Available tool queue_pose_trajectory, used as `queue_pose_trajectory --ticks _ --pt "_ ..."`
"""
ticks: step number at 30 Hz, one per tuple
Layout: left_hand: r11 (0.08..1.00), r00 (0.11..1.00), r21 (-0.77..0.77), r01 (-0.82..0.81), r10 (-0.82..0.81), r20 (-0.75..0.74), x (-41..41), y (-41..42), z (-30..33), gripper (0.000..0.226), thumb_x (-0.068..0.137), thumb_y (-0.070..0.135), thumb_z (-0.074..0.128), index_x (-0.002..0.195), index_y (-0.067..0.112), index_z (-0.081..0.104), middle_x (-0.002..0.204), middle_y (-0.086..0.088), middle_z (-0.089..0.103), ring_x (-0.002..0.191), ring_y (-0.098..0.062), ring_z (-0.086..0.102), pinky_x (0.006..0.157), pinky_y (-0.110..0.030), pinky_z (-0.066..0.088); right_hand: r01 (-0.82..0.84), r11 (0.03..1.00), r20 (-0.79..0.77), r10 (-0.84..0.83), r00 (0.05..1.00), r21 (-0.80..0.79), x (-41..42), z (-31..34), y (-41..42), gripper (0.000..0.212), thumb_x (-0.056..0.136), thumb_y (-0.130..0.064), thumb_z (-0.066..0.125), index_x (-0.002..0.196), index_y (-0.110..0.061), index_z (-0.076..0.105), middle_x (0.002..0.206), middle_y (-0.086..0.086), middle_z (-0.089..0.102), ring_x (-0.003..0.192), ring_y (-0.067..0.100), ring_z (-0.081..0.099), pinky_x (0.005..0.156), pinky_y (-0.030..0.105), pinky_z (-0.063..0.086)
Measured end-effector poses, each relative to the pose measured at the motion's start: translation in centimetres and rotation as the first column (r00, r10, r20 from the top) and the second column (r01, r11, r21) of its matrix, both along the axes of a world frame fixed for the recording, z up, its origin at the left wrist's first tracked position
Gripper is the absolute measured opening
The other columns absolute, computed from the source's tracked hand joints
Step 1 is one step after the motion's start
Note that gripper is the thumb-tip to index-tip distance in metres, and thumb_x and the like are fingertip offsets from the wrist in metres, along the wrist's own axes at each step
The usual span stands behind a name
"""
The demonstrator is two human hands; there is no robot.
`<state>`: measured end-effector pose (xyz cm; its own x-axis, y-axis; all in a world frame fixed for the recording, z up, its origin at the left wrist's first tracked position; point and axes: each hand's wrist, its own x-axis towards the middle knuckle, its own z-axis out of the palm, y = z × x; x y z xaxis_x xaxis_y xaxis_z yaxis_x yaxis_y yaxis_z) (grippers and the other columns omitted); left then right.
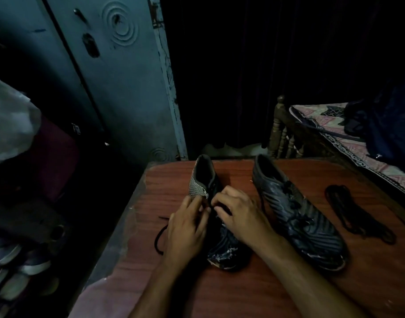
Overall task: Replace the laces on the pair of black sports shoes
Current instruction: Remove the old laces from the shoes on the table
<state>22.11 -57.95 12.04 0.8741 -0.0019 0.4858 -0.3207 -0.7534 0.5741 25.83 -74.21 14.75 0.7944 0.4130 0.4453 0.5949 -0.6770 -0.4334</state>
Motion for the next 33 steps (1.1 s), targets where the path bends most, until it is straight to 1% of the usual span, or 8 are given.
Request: queue_pose_trajectory --ticks 6,9,15,19,22,26,29,33 --pt "0.999 1.0 0.016 0.03 -0.03 -0.001 0.0 0.1 -0.1 0.025 0.099 0.048 0.037 0.104 0.029 0.053 0.096 0.014 0.047 0.086 -0.016 0.055 0.073 -0.047 0.047 -0.039 0.998 0.012 0.039 0.999 0.057 0.7 -0.5 -0.1 0.02 0.092 -0.02 0.069 0.112 -0.021 0.068 0.1 -0.004 0.057 0.097 0.019 0.056 0.082 0.034 0.05" --pt "0.998 0.999 0.05 0.041 -0.041 -0.005 0.0 0.1 -0.1 0.02 0.099 0.05 0.036 0.105 0.035 0.048 0.096 0.018 0.044 0.085 -0.009 0.052 0.073 -0.041 0.041 -0.05 0.996 0.024 0.048 0.999 0.074 0.9 -1.1 -0.3 0.016 0.093 -0.02 0.068 0.108 -0.02 0.068 0.098 -0.006 0.055 0.095 0.017 0.054 0.081 0.035 0.051" --pt "0.997 1.0 0.071 -0.019 0.018 0.022 0.3 -0.3 -0.5 0.014 0.097 0.041 0.055 0.101 0.034 0.044 0.092 0.018 0.045 0.079 -0.006 0.049 0.068 -0.033 0.035 -0.068 0.996 0.227 0.052 0.973 0.064 0.2 -1.3 -0.1 0.01 0.095 -0.023 0.06 0.103 -0.019 0.064 0.095 -0.005 0.055 0.086 0.018 0.054 0.074 0.035 0.051" --pt "0.992 1.0 0.125 -0.022 0.019 0.025 -0.1 -0.4 -0.2 0.018 0.095 0.045 0.049 0.108 0.033 0.045 0.093 0.016 0.044 0.076 -0.01 0.052 0.063 -0.031 0.035 -0.1 0.995 0.304 0.091 0.948 0.016 -0.7 -1.4 0.0 0.015 0.093 -0.02 0.061 0.107 -0.017 0.069 0.093 -0.002 0.059 0.085 0.019 0.057 0.074 0.038 0.052" --pt "0.969 0.996 0.233 -0.086 0.078 0.042 -0.4 -0.6 0.1 0.018 0.096 0.035 0.056 0.109 0.031 0.046 0.091 0.015 0.038 0.063 -0.016 0.05 0.052 -0.023 0.023 -0.12 0.993 0.316 0.116 0.942 -0.007 -0.7 -1.5 -0.1 0.016 0.092 -0.016 0.067 0.108 -0.014 0.071 0.093 -0.002 0.06 0.085 0.018 0.058 0.072 0.034 0.053" --pt "0.943 0.988 0.296 -0.154 0.141 0.064 -1.0 -0.9 0.3 0.02 0.098 0.033 0.064 0.114 0.031 0.052 0.093 0.011 0.044 0.062 -0.016 0.052 0.051 -0.025 0.025 -0.053 0.966 0.152 0.014 0.988 0.253 -1.3 -1.7 0.1 0.013 0.089 -0.015 0.069 0.101 -0.015 0.073 0.093 -0.006 0.069 0.084 0.01 0.065 0.073 0.026 0.054" --pt "0.952 0.988 0.269 -0.146 0.128 0.084 -0.9 -1.0 0.6 0.016 0.099 0.036 0.062 0.112 0.031 0.054 0.099 0.007 0.053 0.069 -0.022 0.059 0.056 -0.029 0.031 0.172 0.84 -0.186 -0.087 0.979 0.514 -1.7 -2.0 -0.3 0.005 0.092 -0.022 0.071 0.096 -0.023 0.074 0.086 -0.013 0.07 0.079 0.002 0.066 0.069 0.017 0.05" --pt "0.993 0.995 0.097 0.065 -0.071 0.068 -1.0 -0.5 0.3 0.017 0.097 0.029 0.061 0.112 0.035 0.057 0.1 0.018 0.046 0.083 -0.013 0.056 0.067 -0.039 0.046 0.252 0.824 -0.367 -0.058 0.928 0.507 -1.2 -2.3 -0.4 0.027 0.091 -0.043 0.068 0.08 -0.02 0.076 0.085 -0.01 0.067 0.081 0.001 0.064 0.074 0.023 0.048"
